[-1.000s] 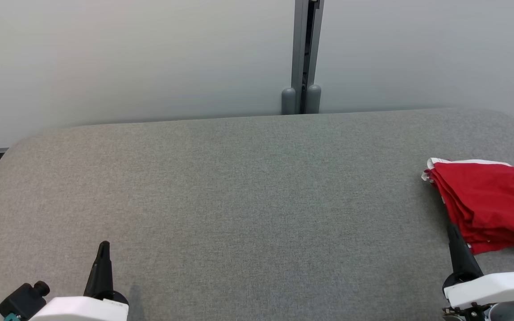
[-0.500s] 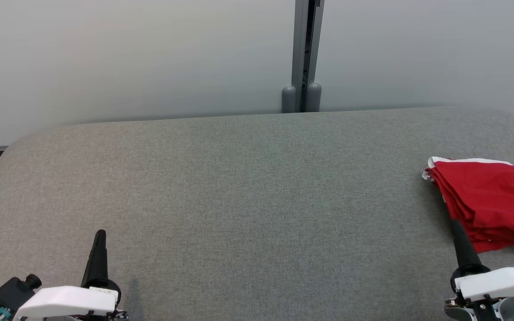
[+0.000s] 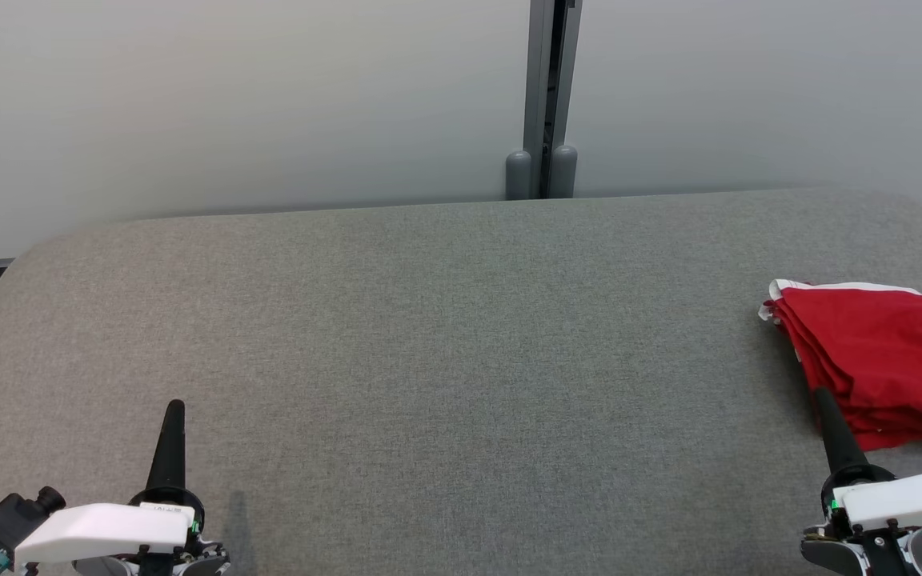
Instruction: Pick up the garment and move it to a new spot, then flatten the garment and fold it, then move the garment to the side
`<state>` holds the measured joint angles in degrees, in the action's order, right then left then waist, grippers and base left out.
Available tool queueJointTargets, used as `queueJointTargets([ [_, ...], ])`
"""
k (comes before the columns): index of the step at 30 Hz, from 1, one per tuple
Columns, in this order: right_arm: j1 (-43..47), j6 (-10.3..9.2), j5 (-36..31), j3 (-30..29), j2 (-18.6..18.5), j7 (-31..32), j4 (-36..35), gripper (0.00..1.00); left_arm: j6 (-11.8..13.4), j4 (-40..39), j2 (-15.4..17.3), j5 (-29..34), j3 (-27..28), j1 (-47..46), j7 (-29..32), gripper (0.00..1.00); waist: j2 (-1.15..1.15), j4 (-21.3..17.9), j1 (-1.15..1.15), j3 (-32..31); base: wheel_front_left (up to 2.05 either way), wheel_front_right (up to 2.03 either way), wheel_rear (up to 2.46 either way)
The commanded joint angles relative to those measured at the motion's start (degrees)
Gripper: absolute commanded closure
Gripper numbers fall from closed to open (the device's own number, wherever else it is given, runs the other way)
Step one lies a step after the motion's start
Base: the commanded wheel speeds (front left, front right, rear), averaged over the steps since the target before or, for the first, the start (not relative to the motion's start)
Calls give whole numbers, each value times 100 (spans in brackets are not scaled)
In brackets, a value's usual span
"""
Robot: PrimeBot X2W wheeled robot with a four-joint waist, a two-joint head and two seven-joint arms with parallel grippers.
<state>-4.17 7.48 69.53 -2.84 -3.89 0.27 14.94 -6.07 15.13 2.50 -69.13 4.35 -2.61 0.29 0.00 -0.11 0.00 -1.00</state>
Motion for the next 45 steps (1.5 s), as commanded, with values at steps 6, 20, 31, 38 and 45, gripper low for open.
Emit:
queueJointTargets([
  [6, -128, 2, 418, -83, -1, 129, -80, 100, -59, -77, 37, -425, 63, -181, 109, 100, 0, 2, 0, 15, 0, 0, 0],
  [20, -171, 2, 1067, -186, 35, 306, -84, 100, -96, -92, 43, -1085, 124, -259, 293, 100, 0, 5, 0, 46, 0, 0, 0],
  [31, -184, 2, 1493, -260, 57, 428, -90, 100, -112, -103, 47, -1521, 163, -322, 418, 100, 0, 7, 0, 68, 0, 0, 0],
  [38, -207, 2, 1763, -309, 72, 507, -93, 100, -132, -105, 48, -1795, 189, -342, 486, 100, 0, 8, 0, 84, 0, 0, 0],
  [45, -223, 2, 2019, -347, 84, 579, -96, 100, -152, -112, 51, -2060, 210, -386, 560, 100, 0, 10, 0, 99, 0, 0, 0],
])
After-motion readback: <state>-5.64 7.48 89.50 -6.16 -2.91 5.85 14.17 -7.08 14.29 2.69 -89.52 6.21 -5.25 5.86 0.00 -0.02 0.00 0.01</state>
